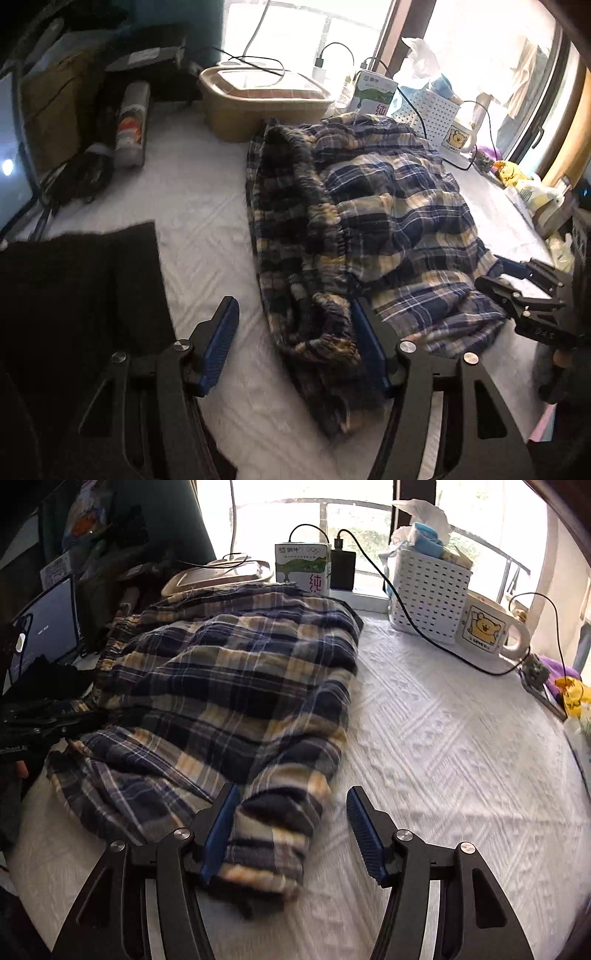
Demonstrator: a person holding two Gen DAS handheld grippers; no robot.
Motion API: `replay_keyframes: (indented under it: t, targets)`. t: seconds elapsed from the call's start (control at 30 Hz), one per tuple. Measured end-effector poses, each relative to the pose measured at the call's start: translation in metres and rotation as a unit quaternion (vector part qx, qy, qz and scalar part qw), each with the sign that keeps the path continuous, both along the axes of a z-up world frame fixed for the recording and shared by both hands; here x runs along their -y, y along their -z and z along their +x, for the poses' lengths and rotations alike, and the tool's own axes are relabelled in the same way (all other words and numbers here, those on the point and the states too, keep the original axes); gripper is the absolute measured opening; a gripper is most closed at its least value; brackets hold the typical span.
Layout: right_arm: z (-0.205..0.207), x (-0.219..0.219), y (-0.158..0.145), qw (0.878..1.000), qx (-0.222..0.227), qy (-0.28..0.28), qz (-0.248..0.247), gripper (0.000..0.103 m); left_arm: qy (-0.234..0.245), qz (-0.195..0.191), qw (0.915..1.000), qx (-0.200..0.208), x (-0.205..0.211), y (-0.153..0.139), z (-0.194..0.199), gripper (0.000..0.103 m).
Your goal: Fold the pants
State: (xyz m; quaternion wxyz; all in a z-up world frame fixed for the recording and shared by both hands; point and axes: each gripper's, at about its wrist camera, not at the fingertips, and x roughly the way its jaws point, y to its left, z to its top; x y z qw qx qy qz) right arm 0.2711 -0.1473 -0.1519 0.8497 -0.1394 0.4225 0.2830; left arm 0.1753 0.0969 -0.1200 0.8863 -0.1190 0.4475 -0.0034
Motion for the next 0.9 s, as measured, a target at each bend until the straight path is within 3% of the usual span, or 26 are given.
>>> replay_keyframes:
  t: [0.23,0.4,0.67,0.9]
  targets:
    - [-0.011,0.018,-0.009,1.000,-0.015,0.009,0.009,0.067,-0.002,0.029,0.9992,0.026,-0.005,-0.034,-0.010,0.068]
    - [-0.007,0.027,-0.029,1.000,0.007,0.012,0.021,0.069,0.001,0.027,0.9983,0.052,-0.017,-0.052,0.011,0.070]
    - [0.035,0.021,-0.048,0.999,0.032,0.019,0.040,0.069,0.048,0.004,0.9975,0.051,-0.013,-0.037,0.082,0.070]
    - [0.086,0.008,-0.040,0.998,0.009,0.022,0.063,0.069,0.046,0.004,0.9988,0.018,-0.022,-0.013,0.127,0.070]
